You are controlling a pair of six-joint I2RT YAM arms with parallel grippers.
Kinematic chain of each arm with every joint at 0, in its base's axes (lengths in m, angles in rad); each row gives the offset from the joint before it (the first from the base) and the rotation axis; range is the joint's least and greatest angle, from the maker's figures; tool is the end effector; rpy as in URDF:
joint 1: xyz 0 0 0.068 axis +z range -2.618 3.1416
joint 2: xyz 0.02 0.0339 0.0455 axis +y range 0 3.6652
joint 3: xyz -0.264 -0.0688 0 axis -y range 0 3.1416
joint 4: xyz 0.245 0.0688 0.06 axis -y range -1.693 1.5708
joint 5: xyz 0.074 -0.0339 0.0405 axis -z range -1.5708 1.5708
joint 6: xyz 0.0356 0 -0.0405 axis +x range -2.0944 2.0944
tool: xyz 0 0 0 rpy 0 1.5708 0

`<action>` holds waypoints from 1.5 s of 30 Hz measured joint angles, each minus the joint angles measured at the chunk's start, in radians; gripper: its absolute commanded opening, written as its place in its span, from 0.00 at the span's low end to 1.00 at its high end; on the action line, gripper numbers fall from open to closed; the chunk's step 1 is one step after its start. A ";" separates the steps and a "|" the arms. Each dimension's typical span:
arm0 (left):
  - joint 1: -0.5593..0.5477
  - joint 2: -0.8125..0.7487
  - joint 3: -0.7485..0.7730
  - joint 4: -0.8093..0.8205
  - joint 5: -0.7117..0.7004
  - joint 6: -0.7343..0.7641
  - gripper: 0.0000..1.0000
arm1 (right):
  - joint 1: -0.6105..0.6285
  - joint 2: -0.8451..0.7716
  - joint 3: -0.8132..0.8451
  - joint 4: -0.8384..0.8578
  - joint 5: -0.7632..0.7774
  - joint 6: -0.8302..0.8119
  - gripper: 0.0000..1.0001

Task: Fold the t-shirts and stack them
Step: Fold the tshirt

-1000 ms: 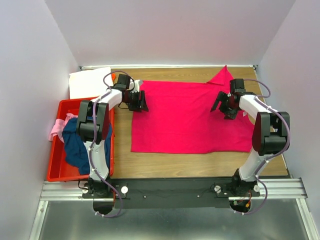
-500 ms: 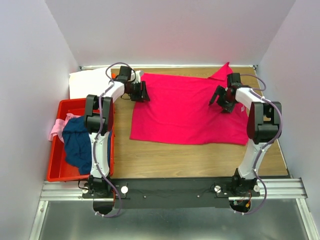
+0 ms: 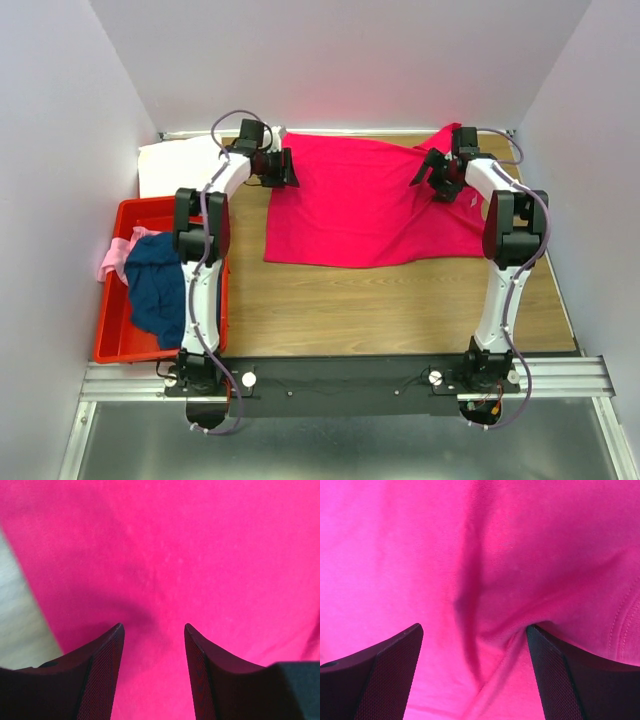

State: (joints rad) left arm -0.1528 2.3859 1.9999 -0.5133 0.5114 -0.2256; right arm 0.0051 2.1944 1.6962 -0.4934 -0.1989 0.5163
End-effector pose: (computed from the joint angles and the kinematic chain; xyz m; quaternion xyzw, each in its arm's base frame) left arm 0.5183 -0.0974 0.1757 0.0500 0.9159 -0.2945 0.2682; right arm 0.4776 0.0095 0.1723 0.2137 0.9298 0.1652 0.2500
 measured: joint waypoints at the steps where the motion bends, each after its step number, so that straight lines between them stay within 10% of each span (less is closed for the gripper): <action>1: -0.002 -0.043 -0.056 0.009 -0.029 0.002 0.59 | 0.000 0.003 0.004 0.000 -0.008 0.001 0.90; 11: -0.010 -0.597 -0.553 -0.020 -0.348 -0.011 0.43 | 0.000 -0.045 -0.002 -0.003 -0.034 0.007 0.90; 18: -0.027 -0.634 -0.797 -0.096 -0.406 -0.009 0.43 | 0.000 -0.200 -0.111 0.005 -0.033 0.019 0.90; 45: -0.105 -0.663 -0.907 -0.074 -0.344 0.040 0.48 | 0.000 -0.440 -0.467 -0.002 0.086 0.096 0.90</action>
State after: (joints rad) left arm -0.2577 1.7229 1.0931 -0.5877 0.1677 -0.1856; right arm 0.0051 1.7542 1.2297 -0.4953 -0.1127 0.6125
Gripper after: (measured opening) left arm 0.488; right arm 0.904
